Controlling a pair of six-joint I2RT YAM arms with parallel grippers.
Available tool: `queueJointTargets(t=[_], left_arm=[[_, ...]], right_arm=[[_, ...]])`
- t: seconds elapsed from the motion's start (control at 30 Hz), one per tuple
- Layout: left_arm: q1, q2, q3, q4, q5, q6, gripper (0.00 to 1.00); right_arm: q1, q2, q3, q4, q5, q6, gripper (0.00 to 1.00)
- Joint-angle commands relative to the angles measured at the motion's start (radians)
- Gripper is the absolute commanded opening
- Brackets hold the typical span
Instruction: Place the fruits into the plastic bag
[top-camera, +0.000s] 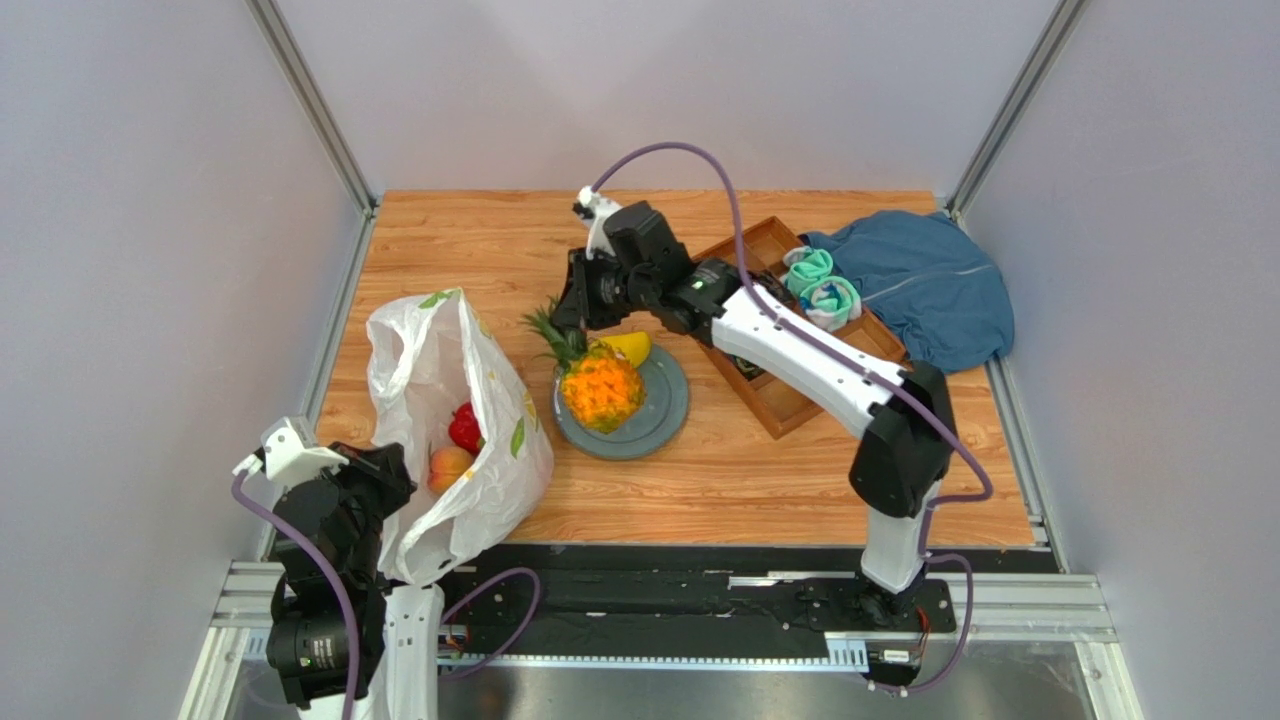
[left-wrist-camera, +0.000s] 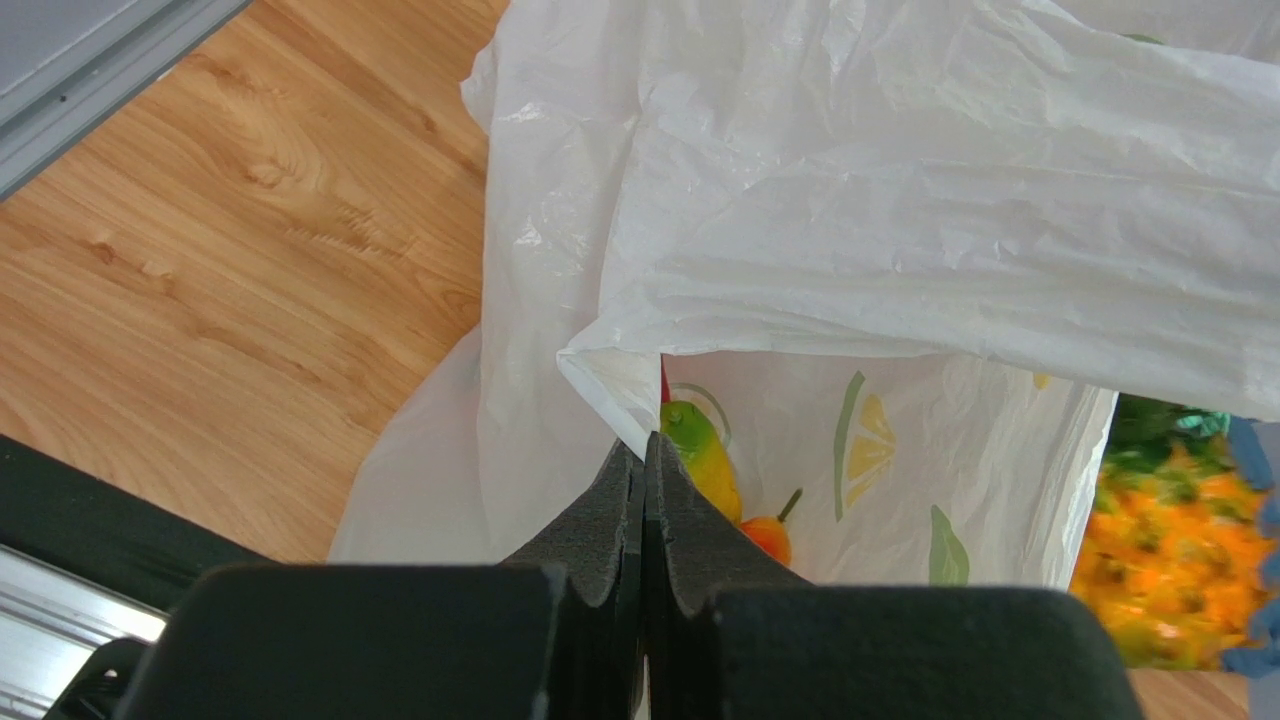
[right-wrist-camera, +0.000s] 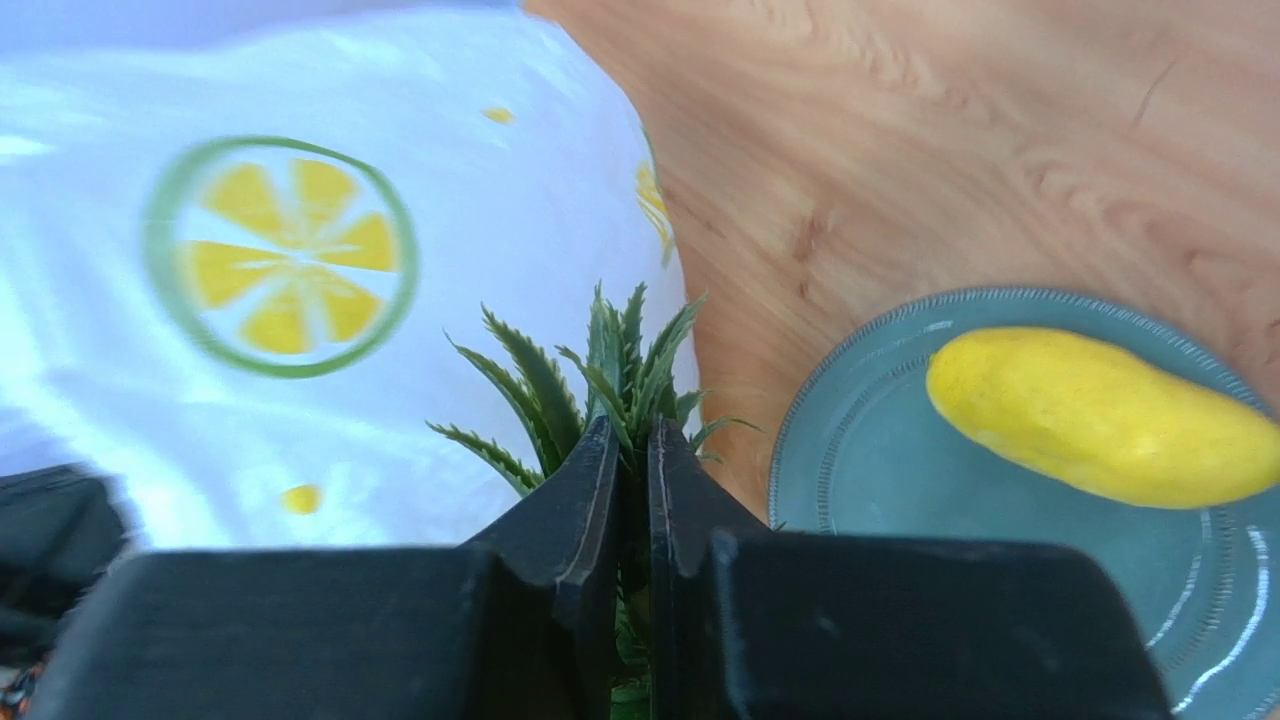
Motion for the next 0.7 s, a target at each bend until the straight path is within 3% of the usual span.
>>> queueJointTargets(t=[0.0, 0.3, 0.67], left_arm=[[-0.002, -0.008, 0.000, 0.035, 0.005, 0.019, 0.00], [-0.002, -0.028, -0.003, 0.049, 0.026, 0.031, 0.00], [-0.002, -0.059, -0.007, 0.064, 0.063, 0.043, 0.00]], right_arm=[[-0.012, -0.172, 0.006, 0.076, 0.046, 0.004, 0.00], [0.012, -0.305, -0.032, 0.292, -0.020, 0.176, 0.00], [0.196, -0.214, 0.066, 0.422, 0.006, 0.193, 0.00]])
